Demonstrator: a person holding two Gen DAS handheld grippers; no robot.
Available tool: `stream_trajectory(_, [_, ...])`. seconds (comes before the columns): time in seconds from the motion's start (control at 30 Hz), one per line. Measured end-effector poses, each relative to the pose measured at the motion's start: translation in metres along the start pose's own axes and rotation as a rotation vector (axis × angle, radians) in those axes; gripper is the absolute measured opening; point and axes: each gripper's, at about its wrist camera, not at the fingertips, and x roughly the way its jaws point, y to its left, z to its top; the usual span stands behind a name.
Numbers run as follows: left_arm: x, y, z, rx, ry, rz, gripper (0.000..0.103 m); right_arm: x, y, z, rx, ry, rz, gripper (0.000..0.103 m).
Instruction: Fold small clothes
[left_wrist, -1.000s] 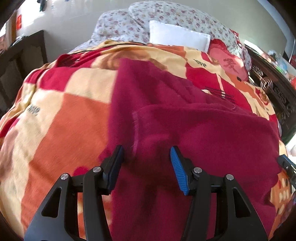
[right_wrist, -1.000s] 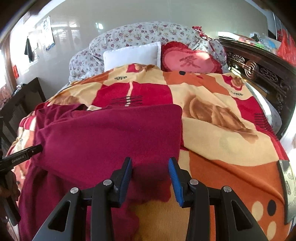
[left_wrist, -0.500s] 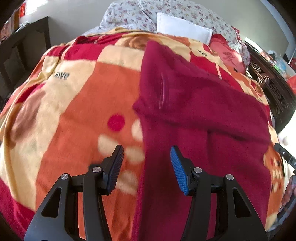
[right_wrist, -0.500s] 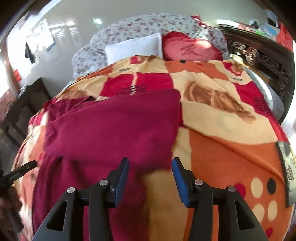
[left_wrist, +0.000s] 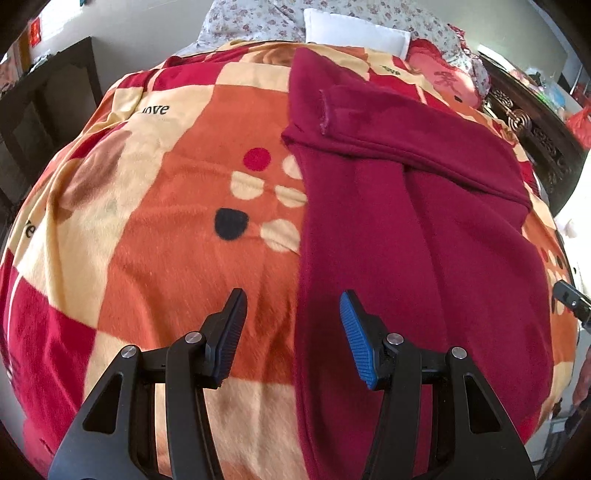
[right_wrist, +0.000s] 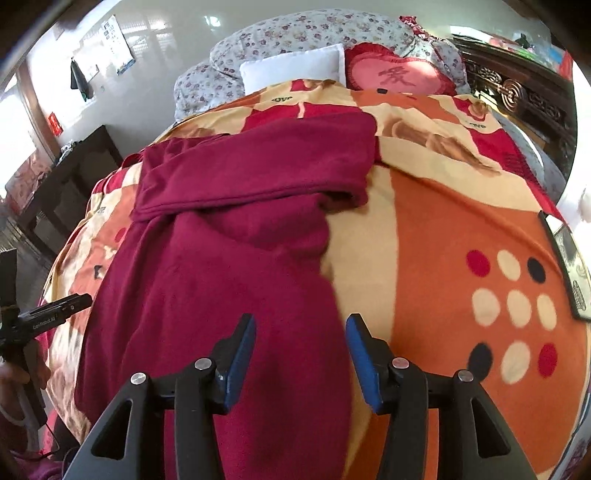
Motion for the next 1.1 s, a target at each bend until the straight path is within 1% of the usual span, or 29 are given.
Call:
stream_trajectory(0.13, [-0.009,-0.007,-0.008,0.028,-0.012,-0.01,0.053,-0.004,0.01,-0.008,-0.009,0.006,0.01,0.05])
stream_trajectory(0.17, [-0.011,-0.007,-0.01,0.031,-0.013,-0.012,0.053,-0.004,0.011,-0.009,-0.008,0.009,0.01,0.051])
stream_trajectory(0.23, [-0.011,-0.007,-0.012,0.031,-0.011,-0.017,0.053,-0.006,0.013,-0.014,-0.007,0.011,0.01,0.057])
stream_trajectory(0.33, [-0.013,-0.005,-0.019,0.022,-0.002,-0.024,0.053,-0.008,0.014,-0.021,-0.004,0.015,0.009,0.059])
stream_trajectory(0.53, [-0.016,0.004,-0.034,-0.018,0.057,-0.088,0.052,-0.016,0.015,-0.037,-0.021,0.02,-0.021,0.059])
stream_trajectory(0.7, [-0.02,0.011,-0.056,-0.036,0.126,-0.164,0.052,-0.019,0.0,-0.056,0.016,0.05,-0.034,0.06])
stream_trajectory(0.8, [-0.019,0.012,-0.064,-0.053,0.144,-0.201,0.052,-0.023,-0.011,-0.066,0.039,0.059,-0.047,0.06])
stream_trajectory(0.87, [-0.014,0.011,-0.067,-0.063,0.168,-0.209,0.052,-0.026,-0.019,-0.07,0.059,0.058,-0.053,0.06])
stream_trajectory(0.93, [-0.011,0.01,-0.067,-0.069,0.171,-0.213,0.053,-0.027,-0.027,-0.072,0.09,0.059,-0.048,0.061])
stream_trajectory(0.97, [-0.01,0.009,-0.066,-0.069,0.164,-0.214,0.055,-0.027,-0.03,-0.073,0.1,0.059,-0.047,0.061])
stream_trajectory(1.0, [-0.009,0.009,-0.066,-0.068,0.161,-0.217,0.06,-0.027,-0.033,-0.073,0.111,0.058,-0.048,0.062])
stream_trajectory(1.1, [-0.008,0.001,-0.065,-0.04,0.16,-0.221,0.071,-0.025,-0.038,-0.075,0.133,0.065,-0.044,0.063])
